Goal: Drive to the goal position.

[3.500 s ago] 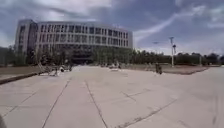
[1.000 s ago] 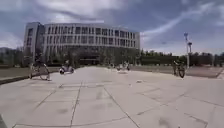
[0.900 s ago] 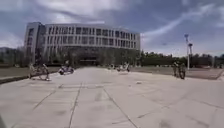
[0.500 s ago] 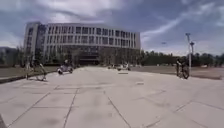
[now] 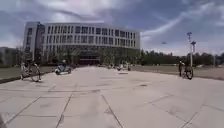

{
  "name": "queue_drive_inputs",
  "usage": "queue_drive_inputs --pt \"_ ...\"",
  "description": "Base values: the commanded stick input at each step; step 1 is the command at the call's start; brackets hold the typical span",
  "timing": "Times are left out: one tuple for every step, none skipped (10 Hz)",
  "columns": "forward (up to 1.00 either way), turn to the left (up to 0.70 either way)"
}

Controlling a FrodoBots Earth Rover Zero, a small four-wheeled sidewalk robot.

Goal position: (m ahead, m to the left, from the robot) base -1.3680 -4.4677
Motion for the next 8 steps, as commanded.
queue_drive_inputs --pt "0.60 0.05" --pt "0.60 0.09" --pt "0.60 0.14" --pt "0.60 0.15" --pt "0.60 0.15" --pt "0.60 0.15" --pt "0.60 0.15" --pt "0.60 0.15"
